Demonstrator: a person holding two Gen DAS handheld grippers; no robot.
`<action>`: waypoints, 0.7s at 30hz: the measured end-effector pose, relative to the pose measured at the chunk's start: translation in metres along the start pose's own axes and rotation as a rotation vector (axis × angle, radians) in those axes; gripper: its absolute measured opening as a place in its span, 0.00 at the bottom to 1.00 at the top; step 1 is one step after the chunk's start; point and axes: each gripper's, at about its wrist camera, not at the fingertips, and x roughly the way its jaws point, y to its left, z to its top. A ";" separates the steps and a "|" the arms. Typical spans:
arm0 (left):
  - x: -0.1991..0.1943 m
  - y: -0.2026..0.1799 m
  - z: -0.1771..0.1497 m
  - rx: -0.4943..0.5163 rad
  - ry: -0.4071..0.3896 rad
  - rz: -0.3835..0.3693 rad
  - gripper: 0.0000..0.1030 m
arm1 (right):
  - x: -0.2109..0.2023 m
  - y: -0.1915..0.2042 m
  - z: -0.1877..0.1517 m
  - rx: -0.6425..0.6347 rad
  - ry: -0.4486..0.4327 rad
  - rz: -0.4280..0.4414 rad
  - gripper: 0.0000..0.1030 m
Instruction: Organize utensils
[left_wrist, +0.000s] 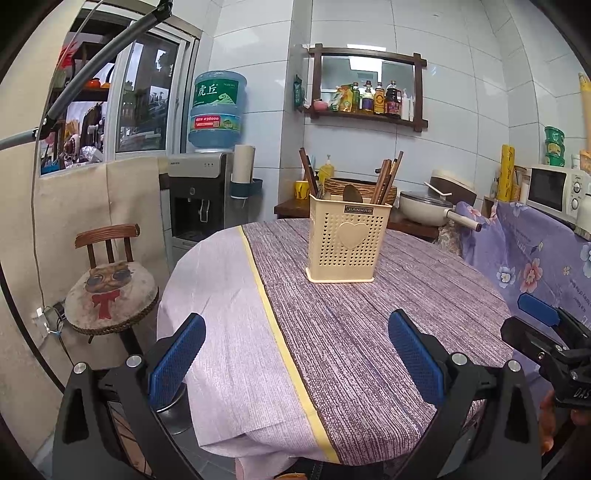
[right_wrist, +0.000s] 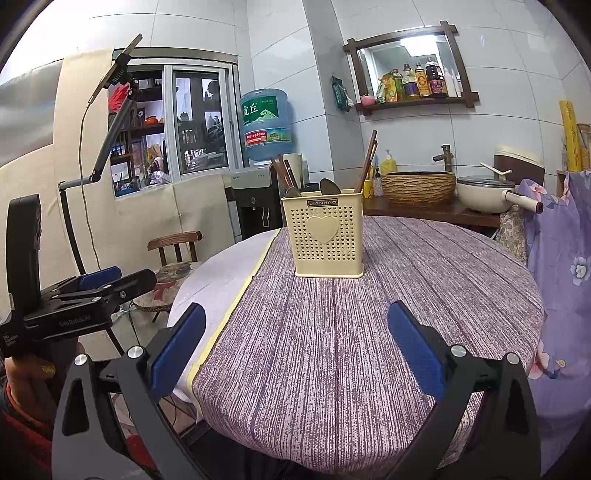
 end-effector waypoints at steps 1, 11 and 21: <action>0.000 0.000 0.000 0.001 0.001 0.000 0.95 | 0.000 0.000 0.000 0.000 0.001 0.000 0.94; 0.000 0.000 -0.001 0.002 0.005 0.001 0.95 | 0.000 0.000 -0.001 -0.003 0.002 0.001 0.94; -0.002 0.001 -0.002 0.007 -0.012 0.016 0.95 | 0.003 0.000 -0.003 -0.008 0.012 0.007 0.94</action>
